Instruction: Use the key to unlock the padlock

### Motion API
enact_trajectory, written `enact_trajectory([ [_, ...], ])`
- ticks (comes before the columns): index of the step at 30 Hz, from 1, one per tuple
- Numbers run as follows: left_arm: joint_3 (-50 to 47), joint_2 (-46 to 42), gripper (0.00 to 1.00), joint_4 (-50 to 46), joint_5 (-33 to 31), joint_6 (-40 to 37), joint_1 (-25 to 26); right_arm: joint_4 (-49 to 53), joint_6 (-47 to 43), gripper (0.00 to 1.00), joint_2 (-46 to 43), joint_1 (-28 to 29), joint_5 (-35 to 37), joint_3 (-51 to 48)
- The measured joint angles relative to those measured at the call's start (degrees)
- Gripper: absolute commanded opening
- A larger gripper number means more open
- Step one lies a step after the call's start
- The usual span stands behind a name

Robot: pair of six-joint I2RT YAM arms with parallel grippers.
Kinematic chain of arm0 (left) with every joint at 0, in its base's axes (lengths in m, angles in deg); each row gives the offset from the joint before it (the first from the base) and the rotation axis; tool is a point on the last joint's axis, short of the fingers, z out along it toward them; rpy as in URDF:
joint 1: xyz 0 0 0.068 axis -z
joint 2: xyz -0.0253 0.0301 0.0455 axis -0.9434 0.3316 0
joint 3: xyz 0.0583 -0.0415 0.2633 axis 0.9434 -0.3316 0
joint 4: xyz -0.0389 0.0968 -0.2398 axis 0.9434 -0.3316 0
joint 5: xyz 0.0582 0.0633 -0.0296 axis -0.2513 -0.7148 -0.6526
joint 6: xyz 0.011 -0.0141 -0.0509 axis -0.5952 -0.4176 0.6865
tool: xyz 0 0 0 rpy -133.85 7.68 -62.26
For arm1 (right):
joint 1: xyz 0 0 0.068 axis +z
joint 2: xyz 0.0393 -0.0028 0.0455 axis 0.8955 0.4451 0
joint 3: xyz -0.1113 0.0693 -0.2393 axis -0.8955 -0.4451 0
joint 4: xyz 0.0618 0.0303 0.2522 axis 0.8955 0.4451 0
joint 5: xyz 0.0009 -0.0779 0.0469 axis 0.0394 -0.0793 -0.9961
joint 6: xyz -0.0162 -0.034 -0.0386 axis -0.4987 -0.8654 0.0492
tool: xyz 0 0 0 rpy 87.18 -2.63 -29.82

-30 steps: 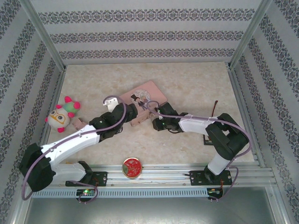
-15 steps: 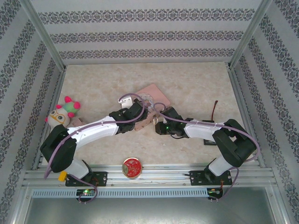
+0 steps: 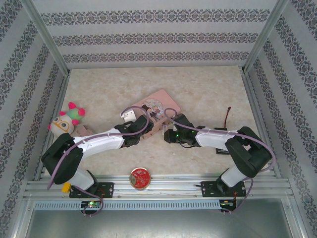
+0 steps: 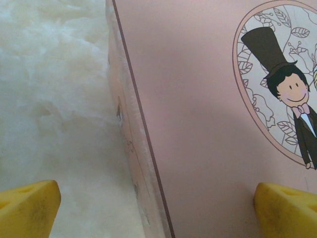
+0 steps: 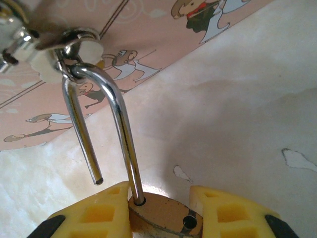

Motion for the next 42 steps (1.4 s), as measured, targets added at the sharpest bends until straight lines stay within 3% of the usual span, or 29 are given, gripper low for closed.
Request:
enact_trajectory([
  [42,-1.5,-1.7,0.99,0.2,0.6,0.0,-0.5,-5.0,5.5,0.0,0.0,-2.0,-2.8,-2.2],
])
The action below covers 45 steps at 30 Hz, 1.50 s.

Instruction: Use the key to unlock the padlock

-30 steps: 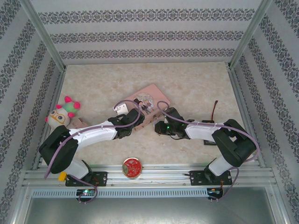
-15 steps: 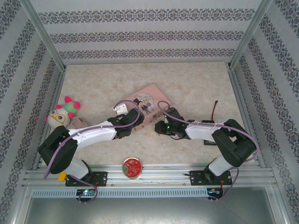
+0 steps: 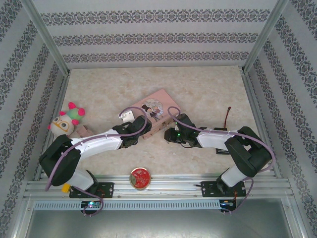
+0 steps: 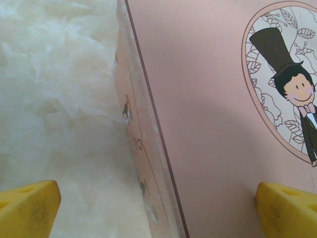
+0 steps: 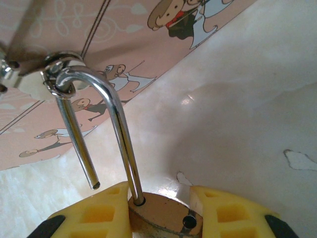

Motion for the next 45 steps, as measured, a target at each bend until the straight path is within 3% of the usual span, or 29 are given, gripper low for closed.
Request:
enact_trajectory([
  [45,-0.5,-0.4,0.99,0.5,0.8,0.0,-0.3,-3.5,4.3,0.0,1.0,-1.1,-2.8,-0.8],
])
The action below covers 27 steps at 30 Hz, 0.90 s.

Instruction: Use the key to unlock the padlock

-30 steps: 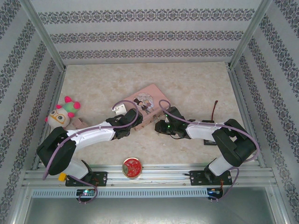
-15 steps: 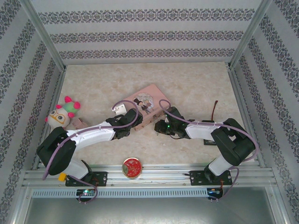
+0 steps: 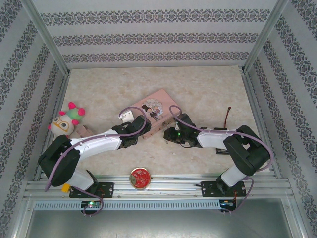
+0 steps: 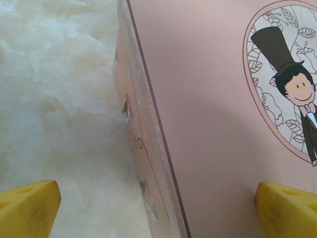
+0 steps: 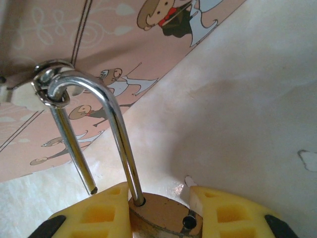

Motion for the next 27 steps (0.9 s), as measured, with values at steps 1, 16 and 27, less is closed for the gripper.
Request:
enact_trajectory([
  [1,0.0,0.0,0.99,0.0,0.0,0.0,0.0,-0.2,0.1,0.0,0.0,0.0,-0.1,0.0],
  [16,-0.4,-0.3,0.99,0.2,0.0,0.0,0.0,-4.6,3.0,0.0,1.4,-1.2,-0.7,-0.6],
  [27,-0.5,-0.4,0.99,0.3,0.0,0.0,0.0,-10.6,5.8,0.0,2.9,-2.7,-3.7,-2.4],
])
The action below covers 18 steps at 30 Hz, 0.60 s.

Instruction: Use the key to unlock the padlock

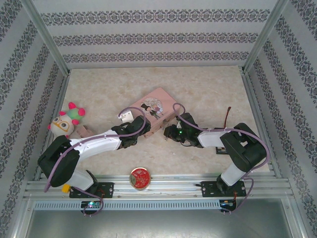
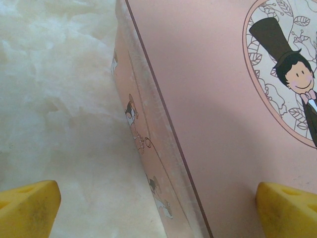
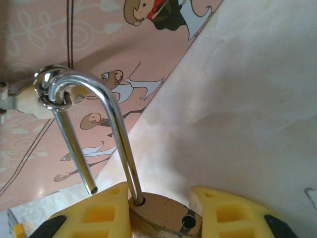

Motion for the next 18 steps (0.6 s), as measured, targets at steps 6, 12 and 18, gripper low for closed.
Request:
enact_trajectory([
  [6,-0.2,-0.1,0.99,0.2,0.0,0.0,-0.1,-2.5,1.0,0.0,0.4,-0.5,-1.0,-0.8],
  [12,-0.2,-0.1,0.99,0.3,0.2,0.0,-0.3,-4.5,2.2,0.0,1.0,-0.8,-1.7,-1.2],
  [18,-0.2,-0.1,0.99,0.4,0.2,0.0,-0.3,-6.7,3.8,0.0,1.9,-1.3,-2.7,-1.5],
])
